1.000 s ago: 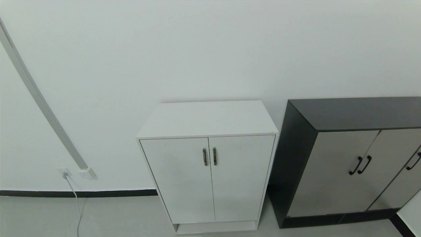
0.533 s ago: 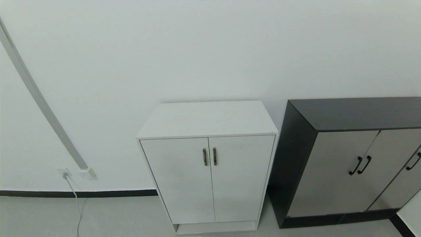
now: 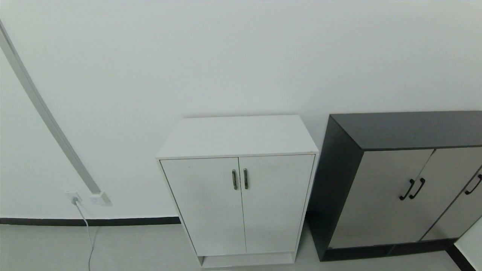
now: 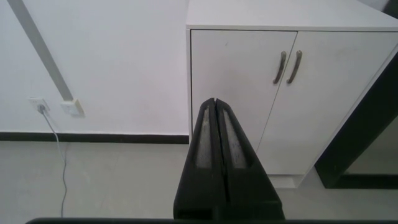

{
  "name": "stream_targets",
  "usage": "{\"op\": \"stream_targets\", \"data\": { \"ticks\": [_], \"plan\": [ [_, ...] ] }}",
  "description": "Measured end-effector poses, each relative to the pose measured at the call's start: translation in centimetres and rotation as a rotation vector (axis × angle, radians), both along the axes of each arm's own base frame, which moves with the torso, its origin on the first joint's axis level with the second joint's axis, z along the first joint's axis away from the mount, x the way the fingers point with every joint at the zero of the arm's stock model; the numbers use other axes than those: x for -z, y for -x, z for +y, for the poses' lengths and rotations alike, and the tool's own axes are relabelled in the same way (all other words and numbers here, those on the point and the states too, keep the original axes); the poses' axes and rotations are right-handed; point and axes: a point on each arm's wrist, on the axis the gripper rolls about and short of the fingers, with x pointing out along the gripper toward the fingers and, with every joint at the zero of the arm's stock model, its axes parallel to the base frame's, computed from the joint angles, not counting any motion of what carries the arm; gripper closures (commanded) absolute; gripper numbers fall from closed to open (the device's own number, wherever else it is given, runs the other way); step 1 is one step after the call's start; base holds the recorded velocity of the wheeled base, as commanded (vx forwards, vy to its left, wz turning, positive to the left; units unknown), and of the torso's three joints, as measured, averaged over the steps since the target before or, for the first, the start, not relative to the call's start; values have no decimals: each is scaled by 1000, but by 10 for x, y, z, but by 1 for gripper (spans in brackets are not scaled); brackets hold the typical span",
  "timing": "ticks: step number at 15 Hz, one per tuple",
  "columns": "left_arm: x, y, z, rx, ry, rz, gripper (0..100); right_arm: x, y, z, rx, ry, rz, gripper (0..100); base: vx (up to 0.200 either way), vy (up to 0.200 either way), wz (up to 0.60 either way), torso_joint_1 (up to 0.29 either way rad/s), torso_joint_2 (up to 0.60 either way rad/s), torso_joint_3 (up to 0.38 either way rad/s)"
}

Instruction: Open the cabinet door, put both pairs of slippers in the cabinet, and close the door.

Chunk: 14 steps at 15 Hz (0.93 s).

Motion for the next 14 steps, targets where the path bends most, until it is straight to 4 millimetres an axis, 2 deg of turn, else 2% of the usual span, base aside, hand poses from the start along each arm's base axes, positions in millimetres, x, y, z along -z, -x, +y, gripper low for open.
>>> {"op": "stream_targets", "data": {
  "ticks": [3, 9, 14],
  "plan": [
    [0, 0, 0, 1, 0, 0, 100, 2, 1, 0, 21, 8, -3, 100, 0, 0, 0, 0, 0, 0],
    [0, 0, 0, 1, 0, 0, 100, 3, 6, -1, -144, -13, -67, 100, 0, 0, 0, 0, 0, 0],
    [0, 0, 0, 1, 0, 0, 100, 4, 11, -2, -41, -64, -146, 100, 0, 0, 0, 0, 0, 0]
  ]
}}
